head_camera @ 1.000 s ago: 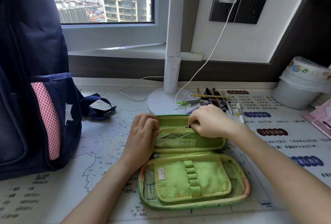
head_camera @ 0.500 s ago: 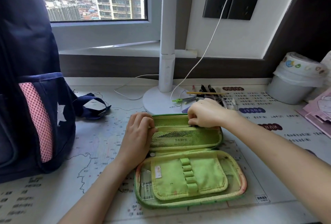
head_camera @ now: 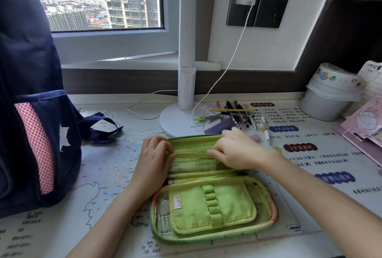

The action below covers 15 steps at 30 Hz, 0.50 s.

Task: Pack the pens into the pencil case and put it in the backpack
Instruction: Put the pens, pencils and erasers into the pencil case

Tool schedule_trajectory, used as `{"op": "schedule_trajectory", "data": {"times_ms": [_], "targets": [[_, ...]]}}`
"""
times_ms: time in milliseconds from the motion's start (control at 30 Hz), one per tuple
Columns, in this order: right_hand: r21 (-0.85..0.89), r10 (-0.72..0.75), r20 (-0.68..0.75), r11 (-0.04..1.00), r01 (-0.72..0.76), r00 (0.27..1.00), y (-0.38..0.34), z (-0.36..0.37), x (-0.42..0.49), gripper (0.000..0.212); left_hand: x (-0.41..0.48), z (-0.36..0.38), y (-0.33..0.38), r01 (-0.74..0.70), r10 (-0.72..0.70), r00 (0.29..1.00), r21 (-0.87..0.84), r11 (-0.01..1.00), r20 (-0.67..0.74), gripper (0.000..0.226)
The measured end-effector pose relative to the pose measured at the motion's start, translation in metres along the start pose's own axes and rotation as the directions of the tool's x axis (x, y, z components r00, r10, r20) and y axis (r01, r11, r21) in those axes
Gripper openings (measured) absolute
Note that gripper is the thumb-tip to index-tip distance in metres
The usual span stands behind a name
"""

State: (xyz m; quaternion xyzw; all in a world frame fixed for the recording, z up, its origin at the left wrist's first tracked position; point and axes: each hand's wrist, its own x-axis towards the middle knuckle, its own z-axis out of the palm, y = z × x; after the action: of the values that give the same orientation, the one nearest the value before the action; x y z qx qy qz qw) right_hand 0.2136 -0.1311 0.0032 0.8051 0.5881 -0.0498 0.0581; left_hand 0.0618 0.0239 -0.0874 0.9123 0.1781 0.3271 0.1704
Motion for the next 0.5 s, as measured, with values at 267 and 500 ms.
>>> {"op": "schedule_trajectory", "data": {"times_ms": [267,500], "targets": [[0.550,-0.017,-0.051,0.834,0.042,0.999,0.026,0.018,-0.038,0.028,-0.004,-0.015,0.016,-0.040,0.043,0.977,-0.017,0.999,0.210,0.017],[0.238,0.309,-0.427,0.945,-0.224,0.850,0.103,0.037,0.023,0.031,0.023,-0.036,0.030,-0.012,-0.101,0.836,0.203,0.979,0.539,0.010]]}}
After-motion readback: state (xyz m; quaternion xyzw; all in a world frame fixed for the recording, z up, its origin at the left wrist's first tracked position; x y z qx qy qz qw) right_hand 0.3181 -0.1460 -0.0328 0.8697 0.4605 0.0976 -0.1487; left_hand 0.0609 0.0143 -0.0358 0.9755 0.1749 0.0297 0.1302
